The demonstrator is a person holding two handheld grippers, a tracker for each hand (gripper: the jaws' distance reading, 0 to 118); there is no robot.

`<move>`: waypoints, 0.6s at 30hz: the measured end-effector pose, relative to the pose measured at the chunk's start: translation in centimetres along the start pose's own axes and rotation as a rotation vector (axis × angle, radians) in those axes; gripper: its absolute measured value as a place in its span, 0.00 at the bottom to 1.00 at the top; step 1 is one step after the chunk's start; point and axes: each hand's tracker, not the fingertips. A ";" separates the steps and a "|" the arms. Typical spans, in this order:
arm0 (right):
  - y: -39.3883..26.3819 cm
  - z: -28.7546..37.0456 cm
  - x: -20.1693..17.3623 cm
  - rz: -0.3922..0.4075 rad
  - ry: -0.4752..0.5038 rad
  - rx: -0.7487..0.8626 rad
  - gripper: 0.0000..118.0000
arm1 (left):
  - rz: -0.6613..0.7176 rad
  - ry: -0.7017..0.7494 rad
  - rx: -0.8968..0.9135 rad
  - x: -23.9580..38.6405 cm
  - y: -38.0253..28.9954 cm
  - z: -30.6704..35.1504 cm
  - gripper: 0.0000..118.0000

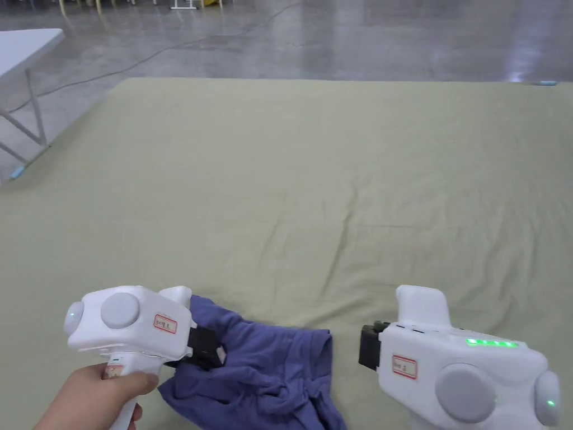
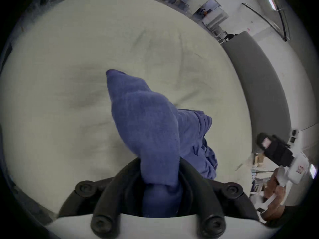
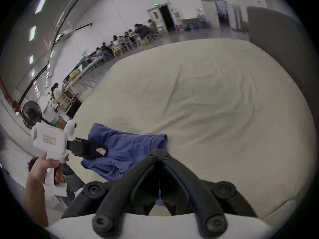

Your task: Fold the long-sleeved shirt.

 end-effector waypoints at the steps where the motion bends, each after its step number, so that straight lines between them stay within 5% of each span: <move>1: 0.2 -0.3 -1.5 0.034 0.010 -0.005 0.02 | -0.023 0.059 0.018 -1.0 -0.1 0.6 0.10; 3: 0.5 -0.6 -4.0 0.048 0.035 0.002 0.02 | -0.074 0.167 0.003 -3.1 -0.1 1.4 0.10; 11: 2.0 -1.0 -14.3 0.149 0.240 -0.018 0.02 | 0.118 0.269 -0.026 -13.3 -1.4 5.3 0.10; 18: 1.6 -0.3 -19.0 0.231 0.327 -0.037 0.02 | 0.190 0.323 -0.061 -18.9 -2.3 6.6 0.10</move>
